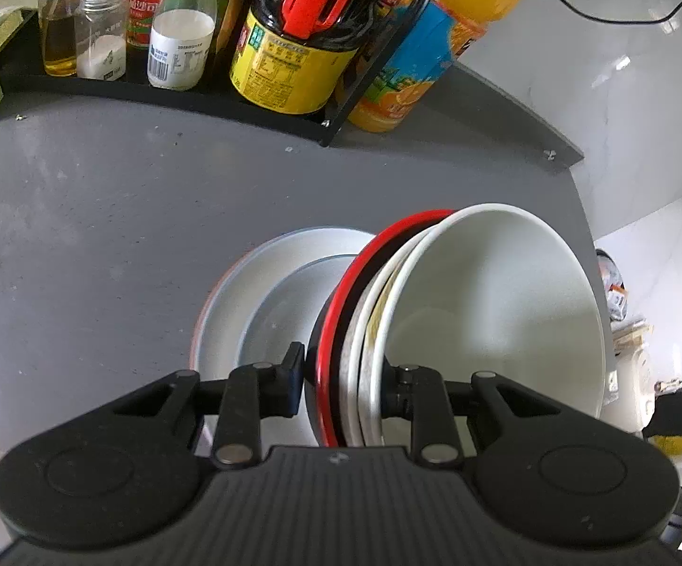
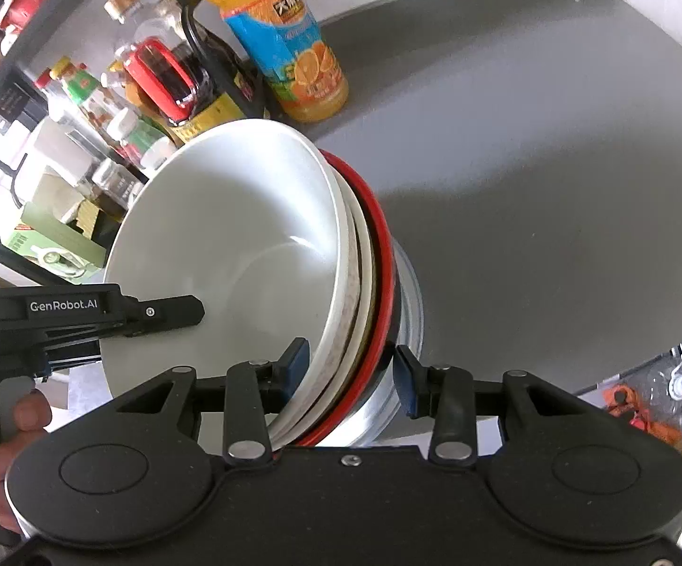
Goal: Organize plates and bowls
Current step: 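Carry the bowl stack with both tools and lower it onto the plate stack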
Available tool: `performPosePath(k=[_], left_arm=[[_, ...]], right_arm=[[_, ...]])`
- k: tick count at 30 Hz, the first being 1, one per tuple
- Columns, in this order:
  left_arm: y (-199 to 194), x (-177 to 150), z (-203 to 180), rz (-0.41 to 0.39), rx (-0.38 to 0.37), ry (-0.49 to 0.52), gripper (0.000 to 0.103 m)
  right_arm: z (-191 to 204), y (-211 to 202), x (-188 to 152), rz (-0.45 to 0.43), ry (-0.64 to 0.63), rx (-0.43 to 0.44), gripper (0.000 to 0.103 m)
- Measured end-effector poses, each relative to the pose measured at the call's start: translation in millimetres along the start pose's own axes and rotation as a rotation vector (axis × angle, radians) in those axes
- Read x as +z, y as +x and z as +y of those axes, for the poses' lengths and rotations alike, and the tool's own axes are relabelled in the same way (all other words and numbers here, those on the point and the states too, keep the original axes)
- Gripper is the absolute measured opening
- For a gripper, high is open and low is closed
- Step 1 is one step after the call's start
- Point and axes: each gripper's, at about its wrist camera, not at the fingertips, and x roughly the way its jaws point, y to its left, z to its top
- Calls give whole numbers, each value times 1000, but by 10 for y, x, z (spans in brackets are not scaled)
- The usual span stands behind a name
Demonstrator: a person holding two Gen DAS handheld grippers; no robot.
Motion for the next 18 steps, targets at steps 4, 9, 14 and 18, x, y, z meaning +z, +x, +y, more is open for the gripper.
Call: performPosePath(k=[4, 9, 14, 18], left_arm=[[24, 15, 95, 19, -13, 16, 25], [76, 28, 178, 45, -14, 27, 25], [141, 31, 234, 62, -19, 31, 26], [154, 61, 233, 66, -28, 51, 27]], right_arm=[[53, 62, -11, 11, 15, -16, 38], [104, 134, -21, 23, 47, -33, 38], [142, 163, -23, 26, 65, -49, 38], [136, 170, 17, 16, 90, -53, 38]])
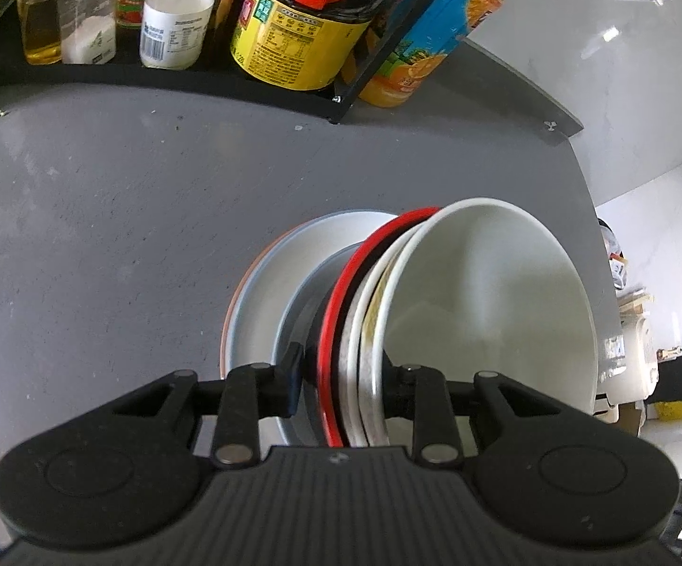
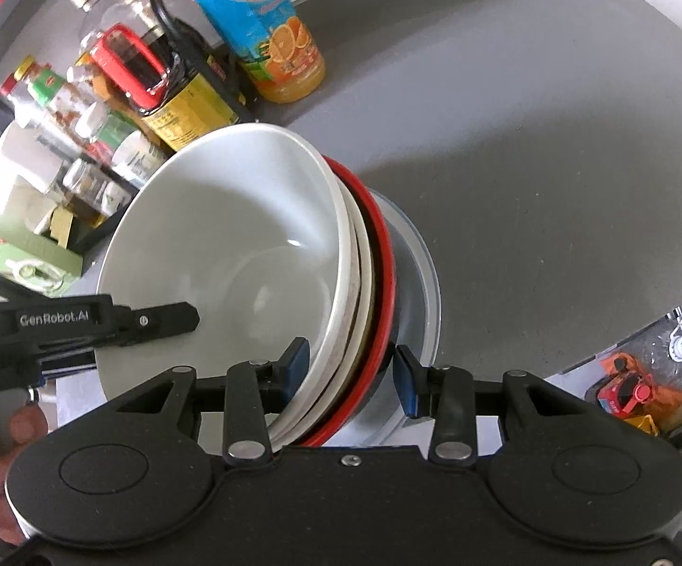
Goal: Organize plates and bowls
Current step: 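Carry the bowl stack with both tools and lower it onto the plate stack, then open both tools and withdraw from the stacked dishes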
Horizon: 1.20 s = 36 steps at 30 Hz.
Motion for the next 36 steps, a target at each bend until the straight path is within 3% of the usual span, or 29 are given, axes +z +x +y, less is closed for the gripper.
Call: performPosePath(k=[7, 11, 16, 20, 23, 26, 31, 36], left_arm=[[-22, -6, -22, -1, -8, 45, 29], [-59, 19, -21, 2, -34, 73, 40], [-147, 38, -60, -29, -32, 102, 57], [-278, 42, -173, -87, -17, 126, 68], [-411, 15, -278, -137, -4, 146, 78], [-514, -26, -380, -162, 11, 149, 84], [-716, -207, -597, -211, 46, 177, 90], [-994, -483, -784, -262, 60, 177, 94]], right_arm=[[52, 14, -32, -14, 10, -14, 43], [80, -25, -42, -37, 23, -29, 44], [136, -225, -27, -117, 12, -35, 61], [133, -411, -8, -160, -17, -41, 66], [106, -564, -24, -201, -41, -61, 77], [34, -735, -60, -245, -59, -50, 82], [-161, -1049, -167, -303, -63, -34, 98], [-365, -1386, -306, -341, -91, -24, 103]])
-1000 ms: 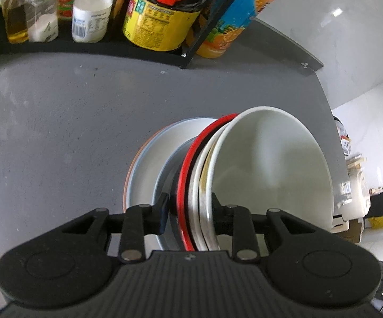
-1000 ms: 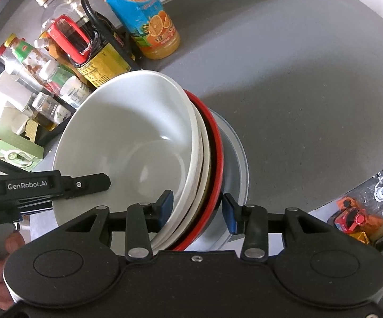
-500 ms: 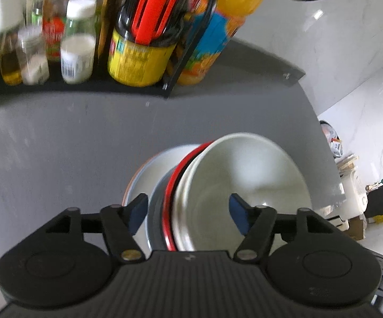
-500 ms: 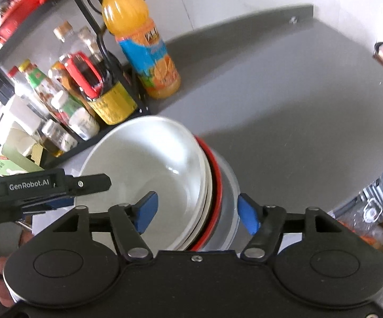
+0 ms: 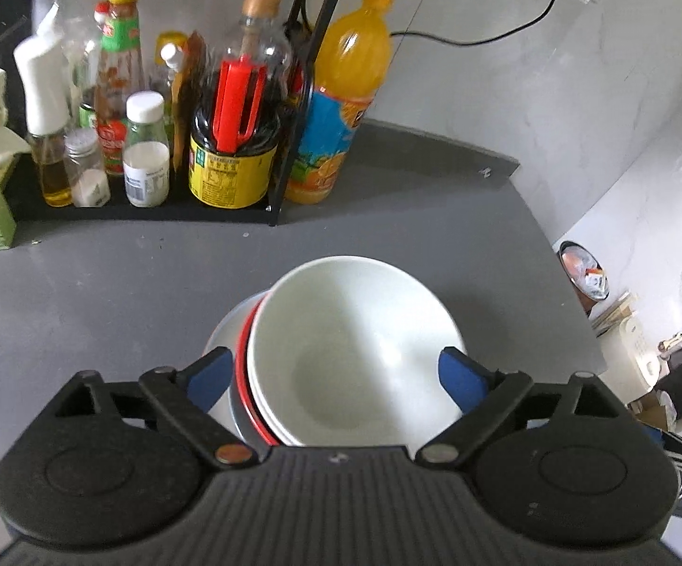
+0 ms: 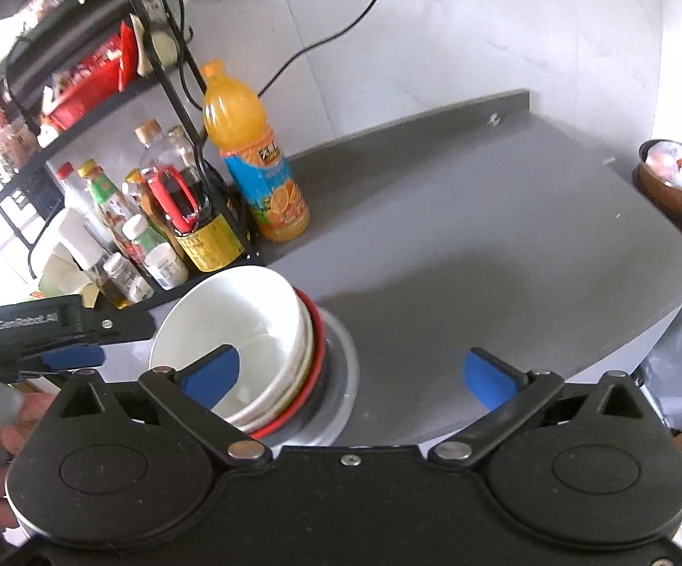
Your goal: Organize plates and bowls
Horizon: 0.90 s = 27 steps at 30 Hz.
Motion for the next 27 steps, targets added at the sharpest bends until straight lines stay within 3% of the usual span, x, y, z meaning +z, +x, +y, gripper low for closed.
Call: performPosePath(k=[12, 19, 27], left_arm=[[-858, -508, -400, -81, 68, 7, 102], [-1245, -703, -448, -139, 80, 19, 102], [-1593, -847, -318, -190, 70, 37, 102]], right_arm=[[-199, -748, -82, -69, -55, 9, 103], [-134, -1033, -166, -110, -42, 26, 103], [111, -1308, -313, -166, -56, -16, 103]])
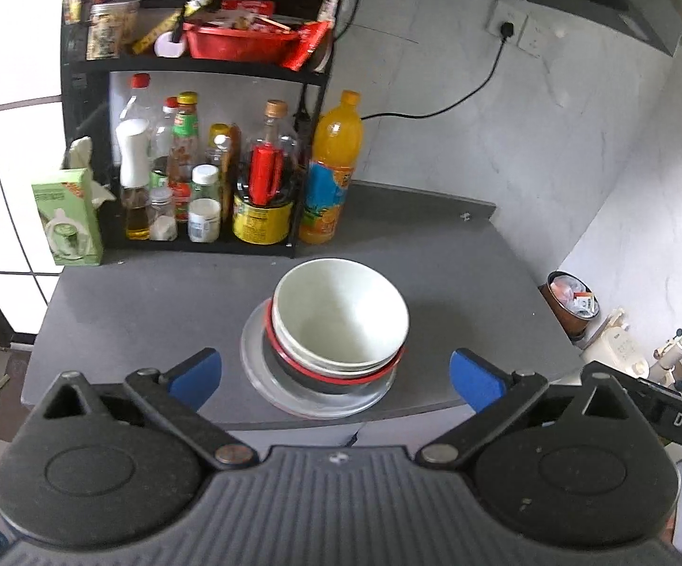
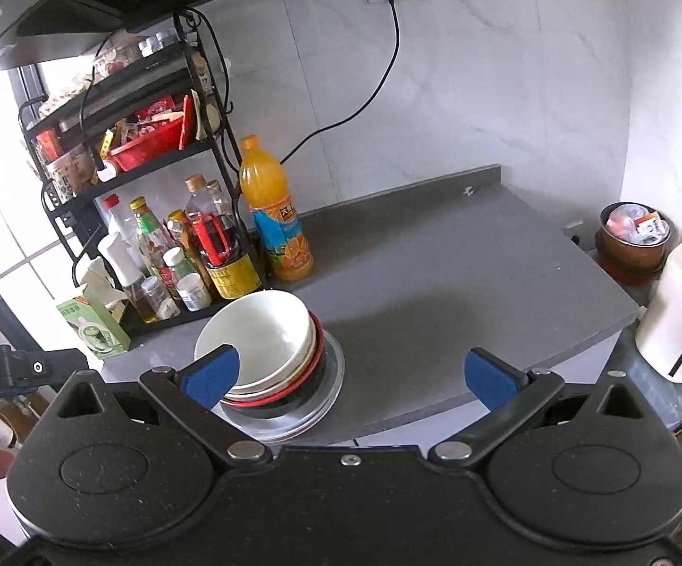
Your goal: Organize plates and bowls
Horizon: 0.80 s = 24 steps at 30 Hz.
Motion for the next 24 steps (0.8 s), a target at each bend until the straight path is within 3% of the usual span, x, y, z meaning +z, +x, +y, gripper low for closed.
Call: performPosePath(k=[14, 24], left_arm=[[-464, -151, 485, 10, 6, 85, 102], [-625, -294, 751, 32, -33, 99, 102]], right_arm=[[600, -458, -345, -15, 16, -34, 103], [839, -686, -486, -17, 39, -63, 103]])
